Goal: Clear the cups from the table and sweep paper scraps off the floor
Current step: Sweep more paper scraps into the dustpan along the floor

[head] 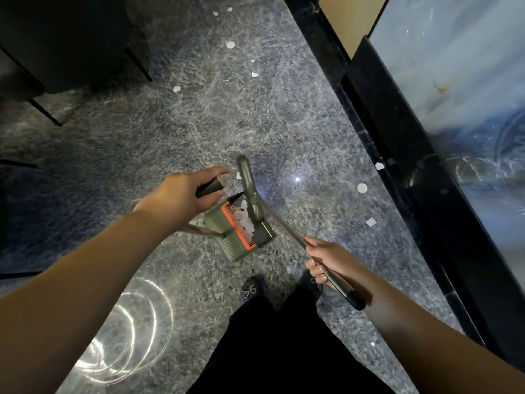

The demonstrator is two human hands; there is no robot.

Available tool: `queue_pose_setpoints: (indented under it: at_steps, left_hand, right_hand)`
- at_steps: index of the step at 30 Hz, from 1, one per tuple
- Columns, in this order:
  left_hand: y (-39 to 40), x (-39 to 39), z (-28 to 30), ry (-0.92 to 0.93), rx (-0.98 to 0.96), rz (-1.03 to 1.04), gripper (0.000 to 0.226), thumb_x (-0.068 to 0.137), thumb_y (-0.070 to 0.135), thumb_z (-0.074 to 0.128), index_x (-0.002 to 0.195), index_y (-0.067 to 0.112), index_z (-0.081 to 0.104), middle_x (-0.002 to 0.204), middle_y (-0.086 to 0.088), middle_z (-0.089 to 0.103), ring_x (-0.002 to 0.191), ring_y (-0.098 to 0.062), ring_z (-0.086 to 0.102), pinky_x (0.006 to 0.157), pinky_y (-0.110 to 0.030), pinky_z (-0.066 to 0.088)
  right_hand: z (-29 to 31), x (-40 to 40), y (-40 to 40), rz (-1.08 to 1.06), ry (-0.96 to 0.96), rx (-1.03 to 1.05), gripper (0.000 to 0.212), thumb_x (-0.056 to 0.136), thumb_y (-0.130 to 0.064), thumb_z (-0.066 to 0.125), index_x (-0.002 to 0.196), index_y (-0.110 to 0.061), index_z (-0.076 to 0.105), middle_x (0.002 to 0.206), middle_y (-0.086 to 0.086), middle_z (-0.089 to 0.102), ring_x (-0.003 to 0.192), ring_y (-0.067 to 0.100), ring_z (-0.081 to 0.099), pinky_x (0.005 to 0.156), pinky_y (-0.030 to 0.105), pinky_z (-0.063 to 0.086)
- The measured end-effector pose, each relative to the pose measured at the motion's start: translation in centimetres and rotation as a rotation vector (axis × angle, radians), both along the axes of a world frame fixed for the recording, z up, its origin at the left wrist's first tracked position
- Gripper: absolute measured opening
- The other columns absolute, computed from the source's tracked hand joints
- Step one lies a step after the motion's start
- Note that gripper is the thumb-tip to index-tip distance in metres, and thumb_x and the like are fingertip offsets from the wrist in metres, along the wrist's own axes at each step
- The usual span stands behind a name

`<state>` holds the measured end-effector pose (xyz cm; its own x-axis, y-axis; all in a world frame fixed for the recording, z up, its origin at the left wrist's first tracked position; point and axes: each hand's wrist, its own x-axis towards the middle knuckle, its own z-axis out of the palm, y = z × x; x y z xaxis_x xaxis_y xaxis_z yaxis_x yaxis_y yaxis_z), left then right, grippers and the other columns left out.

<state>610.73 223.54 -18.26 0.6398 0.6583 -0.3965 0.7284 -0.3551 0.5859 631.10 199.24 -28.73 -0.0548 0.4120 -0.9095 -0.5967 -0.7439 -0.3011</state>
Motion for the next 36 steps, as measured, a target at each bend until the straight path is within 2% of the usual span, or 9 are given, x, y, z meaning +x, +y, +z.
queue_pose_setpoints:
  at_steps: [4, 8, 12, 19, 23, 28, 30, 33, 36]
  left_hand:
    - [-0.2, -0.8, -0.1, -0.028, 0.005, 0.051, 0.046, 0.090, 0.038, 0.067, 0.121, 0.067, 0.047, 0.082, 0.014, 0.063, 0.051, 0.010, 0.054, 0.039, -0.007, 0.033]
    - [-0.4, -2.5, -0.3, -0.059, 0.039, 0.190, 0.043, 0.090, 0.039, 0.067, 0.125, 0.058, 0.052, 0.078, 0.020, 0.061, 0.057, 0.010, 0.057, 0.046, -0.007, 0.036]
    - [0.5, -3.6, -0.3, -0.075, 0.073, 0.303, 0.044, 0.092, 0.037, 0.065, 0.130, 0.053, 0.052, 0.080, 0.019, 0.061, 0.058, 0.007, 0.058, 0.047, -0.005, 0.037]
    - [4.1, -2.3, -0.3, -0.073, 0.086, 0.346, 0.042, 0.092, 0.039, 0.063, 0.131, 0.051, 0.052, 0.082, 0.024, 0.059, 0.064, 0.011, 0.055, 0.057, -0.004, 0.036]
    - [7.5, -0.3, -0.3, -0.038, 0.102, 0.344, 0.043, 0.091, 0.040, 0.063, 0.131, 0.051, 0.051, 0.081, 0.023, 0.058, 0.065, 0.021, 0.053, 0.052, -0.001, 0.035]
    - [10.3, 1.9, -0.5, -0.016, 0.076, 0.346, 0.047, 0.092, 0.038, 0.064, 0.131, 0.057, 0.048, 0.081, 0.024, 0.056, 0.063, 0.023, 0.051, 0.043, -0.004, 0.036]
    - [11.3, 2.4, -0.7, 0.005, 0.069, 0.340, 0.048, 0.091, 0.039, 0.065, 0.130, 0.060, 0.046, 0.085, 0.020, 0.060, 0.067, 0.015, 0.057, 0.052, -0.006, 0.040]
    - [12.1, 2.2, -1.1, 0.024, 0.075, 0.346, 0.048, 0.090, 0.044, 0.065, 0.128, 0.063, 0.044, 0.088, 0.020, 0.063, 0.080, -0.002, 0.063, 0.073, -0.023, 0.050]
    - [12.2, 1.6, -1.0, 0.048, 0.077, 0.354, 0.052, 0.088, 0.050, 0.064, 0.123, 0.072, 0.033, 0.080, 0.033, 0.057, 0.071, 0.010, 0.058, 0.068, -0.020, 0.047]
  right_hand:
    - [0.8, 0.1, -0.6, -0.023, -0.072, 0.005, 0.044, 0.104, -0.015, 0.035, 0.147, -0.024, 0.029, 0.062, -0.001, 0.037, 0.036, 0.005, 0.036, 0.034, 0.016, 0.029]
    - [1.3, 0.5, -0.3, 0.072, -0.342, 0.000, 0.048, 0.099, -0.019, 0.047, 0.146, -0.019, 0.038, 0.078, -0.015, 0.044, 0.054, -0.003, 0.045, 0.041, 0.010, 0.036]
    - [1.6, 1.8, 1.8, 0.047, -0.333, 0.024, 0.048, 0.100, -0.017, 0.045, 0.147, -0.016, 0.035, 0.076, -0.011, 0.045, 0.038, -0.003, 0.049, 0.037, 0.009, 0.036]
    - [0.5, 4.6, 8.5, 0.129, -0.378, 0.050, 0.048, 0.099, -0.022, 0.046, 0.146, -0.018, 0.037, 0.072, -0.012, 0.046, 0.037, -0.003, 0.047, 0.037, 0.010, 0.034]
    - [-0.2, 7.2, 13.5, 0.083, -0.173, 0.058, 0.042, 0.103, -0.013, 0.036, 0.143, -0.023, 0.033, 0.053, -0.004, 0.041, 0.034, 0.004, 0.038, 0.031, 0.017, 0.031]
    - [-0.9, 9.1, 19.6, 0.096, -0.129, 0.064, 0.036, 0.103, -0.012, 0.036, 0.135, -0.029, 0.037, 0.050, -0.001, 0.036, 0.034, 0.007, 0.035, 0.034, 0.017, 0.029]
    - [-1.6, 9.5, 21.7, 0.109, -0.116, 0.064, 0.033, 0.103, -0.013, 0.038, 0.132, -0.026, 0.041, 0.051, -0.001, 0.037, 0.034, 0.008, 0.036, 0.034, 0.016, 0.030]
    - [-2.7, 9.4, 24.4, 0.131, -0.113, 0.045, 0.041, 0.102, -0.010, 0.038, 0.141, -0.024, 0.037, 0.053, 0.001, 0.036, 0.035, 0.008, 0.036, 0.033, 0.018, 0.030]
    - [-3.7, 8.7, 26.2, 0.130, -0.035, -0.008, 0.042, 0.103, -0.011, 0.033, 0.142, -0.027, 0.034, 0.054, 0.000, 0.036, 0.034, 0.007, 0.036, 0.032, 0.017, 0.031]
